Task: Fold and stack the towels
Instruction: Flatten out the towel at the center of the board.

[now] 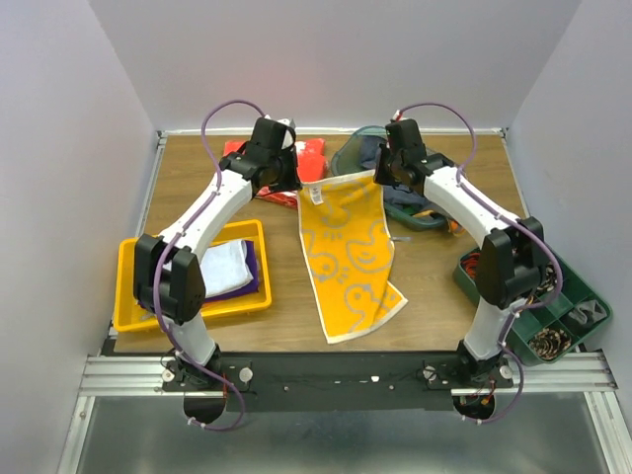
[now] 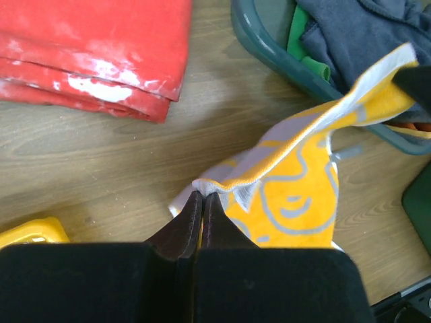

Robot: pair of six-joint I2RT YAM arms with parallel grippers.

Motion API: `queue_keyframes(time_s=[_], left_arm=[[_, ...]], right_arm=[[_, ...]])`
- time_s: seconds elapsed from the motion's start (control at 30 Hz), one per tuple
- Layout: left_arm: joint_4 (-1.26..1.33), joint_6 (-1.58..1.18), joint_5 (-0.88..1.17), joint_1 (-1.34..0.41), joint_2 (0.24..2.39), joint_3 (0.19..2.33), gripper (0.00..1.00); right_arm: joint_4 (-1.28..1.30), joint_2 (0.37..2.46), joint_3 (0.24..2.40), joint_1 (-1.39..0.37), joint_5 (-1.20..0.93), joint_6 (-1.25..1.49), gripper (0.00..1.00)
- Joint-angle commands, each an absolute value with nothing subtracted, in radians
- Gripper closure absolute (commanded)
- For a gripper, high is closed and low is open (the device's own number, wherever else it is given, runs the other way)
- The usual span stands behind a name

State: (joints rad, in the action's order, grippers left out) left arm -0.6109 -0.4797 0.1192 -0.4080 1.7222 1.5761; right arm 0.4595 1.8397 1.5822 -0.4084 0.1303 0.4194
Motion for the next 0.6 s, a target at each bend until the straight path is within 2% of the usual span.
queue_keyframes(time_s=[0.0, 0.1, 0.23, 0.47, 0.57], left_arm=[[-0.518, -0.469, 0.130, -0.410, 1.657, 1.576, 1.00], [-0.488, -0.476, 0.111, -0.411, 1.596, 1.494, 1.00], [-0.546, -0.448, 0.031, -0.402, 1.556, 1.499, 1.00], [-0.678, -0.407, 0.037, -0.344, 1.533, 1.663, 1.00], [-0.692, -0.394, 0.034, -0.342, 1.482, 1.652, 1.00]], right_arm=[[0.356, 1.688, 1.469, -0.425, 0.143, 0.445, 0.99], [0.304, 1.599, 1.369, -0.425, 0.117, 0.472, 0.99], [0.267, 1.523, 1.276, -0.426, 0.083, 0.497, 0.99], [0.368, 1.496, 1.475, -0.426, 0.106, 0.457, 0.99], [0.388, 1.480, 1.503, -0.426, 0.074, 0.460, 0.99]])
